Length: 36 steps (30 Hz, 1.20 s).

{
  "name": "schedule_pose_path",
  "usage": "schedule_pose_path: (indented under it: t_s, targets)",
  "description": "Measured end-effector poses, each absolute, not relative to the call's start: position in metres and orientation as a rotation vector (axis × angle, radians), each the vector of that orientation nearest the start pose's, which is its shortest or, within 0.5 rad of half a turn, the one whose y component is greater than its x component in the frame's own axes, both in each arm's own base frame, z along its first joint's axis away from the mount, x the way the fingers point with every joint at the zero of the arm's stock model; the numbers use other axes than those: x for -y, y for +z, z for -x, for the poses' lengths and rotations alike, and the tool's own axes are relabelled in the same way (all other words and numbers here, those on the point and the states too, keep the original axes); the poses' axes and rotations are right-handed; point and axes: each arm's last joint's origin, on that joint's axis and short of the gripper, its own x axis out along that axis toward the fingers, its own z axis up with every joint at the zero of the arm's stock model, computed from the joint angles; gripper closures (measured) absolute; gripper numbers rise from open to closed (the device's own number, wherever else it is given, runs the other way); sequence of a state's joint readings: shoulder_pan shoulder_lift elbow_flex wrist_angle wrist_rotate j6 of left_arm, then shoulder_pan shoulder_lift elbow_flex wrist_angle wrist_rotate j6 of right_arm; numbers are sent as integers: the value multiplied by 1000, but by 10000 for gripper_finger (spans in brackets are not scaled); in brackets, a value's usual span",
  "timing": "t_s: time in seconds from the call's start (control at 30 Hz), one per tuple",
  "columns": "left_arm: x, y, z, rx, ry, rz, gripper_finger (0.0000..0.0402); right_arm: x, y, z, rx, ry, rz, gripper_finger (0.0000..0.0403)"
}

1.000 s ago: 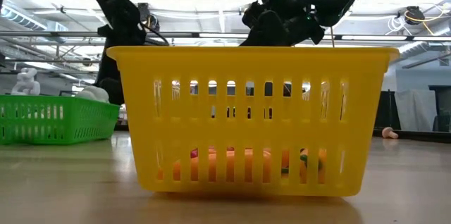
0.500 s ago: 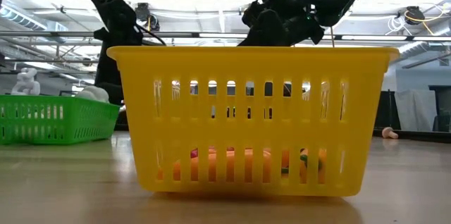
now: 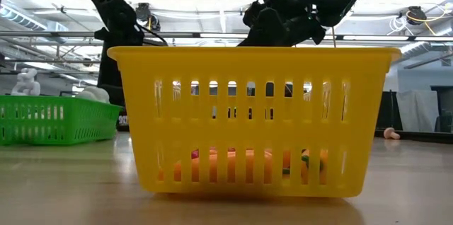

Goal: Sort produce into baskets
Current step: Put the brown mushroom into the blue basket

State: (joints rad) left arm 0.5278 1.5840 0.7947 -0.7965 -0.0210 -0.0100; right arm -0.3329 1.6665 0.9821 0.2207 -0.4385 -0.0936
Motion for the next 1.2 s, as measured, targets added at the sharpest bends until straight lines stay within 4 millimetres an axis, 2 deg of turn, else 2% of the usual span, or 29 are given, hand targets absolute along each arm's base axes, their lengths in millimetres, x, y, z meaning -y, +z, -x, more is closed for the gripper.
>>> schedule_pose_path:
  t_s: [0.13,0.37,0.47,0.57,0.63,0.73,0.87,1.07,1.2]
  targets:
    - [-124,154,-210,-1458,462,374,301,104,214,-341,-440,125,-101,239]
    - [-122,187,-212,-1267,417,322,305,103,216,-342,-425,124,-111,239]
    - [-119,200,-215,-1146,325,349,306,100,217,-344,-404,133,-100,239]
    - [-114,213,-221,-990,153,361,306,92,216,-352,-361,168,-62,239]
    - [-111,219,-228,-892,49,355,306,85,213,-357,-334,207,36,238]
    - [-106,226,-238,-772,-59,332,306,75,208,-363,-292,276,293,238]
    - [-101,227,-246,-720,-158,334,306,62,212,-367,-197,331,589,238]
    - [-94,225,-252,-708,-234,341,306,51,219,-372,-140,239,771,239]
    - [-89,229,-257,-667,-254,316,306,50,218,-373,-164,201,804,238]
